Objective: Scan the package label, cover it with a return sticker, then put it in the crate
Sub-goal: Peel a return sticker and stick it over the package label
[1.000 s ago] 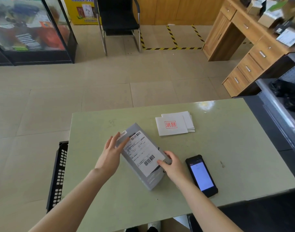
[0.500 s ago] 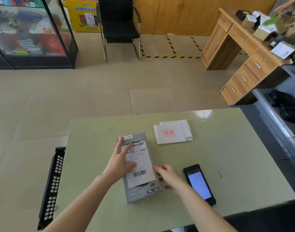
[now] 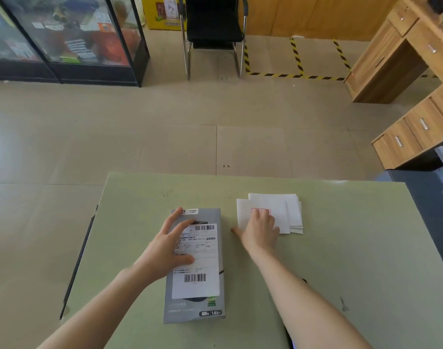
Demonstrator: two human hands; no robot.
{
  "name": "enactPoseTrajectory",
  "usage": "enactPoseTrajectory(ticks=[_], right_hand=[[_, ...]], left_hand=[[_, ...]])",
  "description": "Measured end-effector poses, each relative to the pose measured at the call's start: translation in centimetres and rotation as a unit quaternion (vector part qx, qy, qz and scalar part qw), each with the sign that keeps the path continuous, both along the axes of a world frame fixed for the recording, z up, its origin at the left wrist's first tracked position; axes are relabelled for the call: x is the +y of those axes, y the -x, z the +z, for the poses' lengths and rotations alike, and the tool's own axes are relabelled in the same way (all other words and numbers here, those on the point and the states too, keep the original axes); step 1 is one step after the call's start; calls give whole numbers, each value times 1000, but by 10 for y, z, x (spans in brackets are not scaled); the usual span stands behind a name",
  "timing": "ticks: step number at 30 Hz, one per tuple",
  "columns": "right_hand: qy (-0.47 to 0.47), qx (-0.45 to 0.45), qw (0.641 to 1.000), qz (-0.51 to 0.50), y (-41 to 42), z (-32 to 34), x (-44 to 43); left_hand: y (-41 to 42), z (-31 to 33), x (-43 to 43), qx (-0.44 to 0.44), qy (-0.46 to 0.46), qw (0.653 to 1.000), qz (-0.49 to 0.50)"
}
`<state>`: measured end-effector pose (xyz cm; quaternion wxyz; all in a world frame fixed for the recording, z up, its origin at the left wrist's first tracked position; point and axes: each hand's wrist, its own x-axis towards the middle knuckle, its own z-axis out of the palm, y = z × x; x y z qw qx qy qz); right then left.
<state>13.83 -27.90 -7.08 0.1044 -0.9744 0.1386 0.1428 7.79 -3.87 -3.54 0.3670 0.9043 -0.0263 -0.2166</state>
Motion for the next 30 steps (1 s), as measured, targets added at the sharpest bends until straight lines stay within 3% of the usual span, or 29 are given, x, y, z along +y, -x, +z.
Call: enactPoseTrajectory(ticks=[6, 17, 22, 26, 28, 30], right_hand=[[-2, -20, 1000, 11, -1, 0, 2], [-98, -207, 973, -6, 34, 39, -3], [-99, -310, 941, 91, 75, 68, 11], [-95, -326, 920, 197, 110, 72, 32], [-111, -305, 917, 231, 125, 70, 43], [-120, -275, 916, 265, 135, 69, 52]], left_hand=[[-2, 7, -2, 13, -13, 1000, -7], [-3, 21, -10, -2, -120, 993, -19], [-2, 42, -29, -61, -14, 992, 110], [3, 61, -37, 88, 214, 943, 238], [7, 61, -33, 121, 254, 928, 244], [12, 59, -28, 116, 232, 940, 223]])
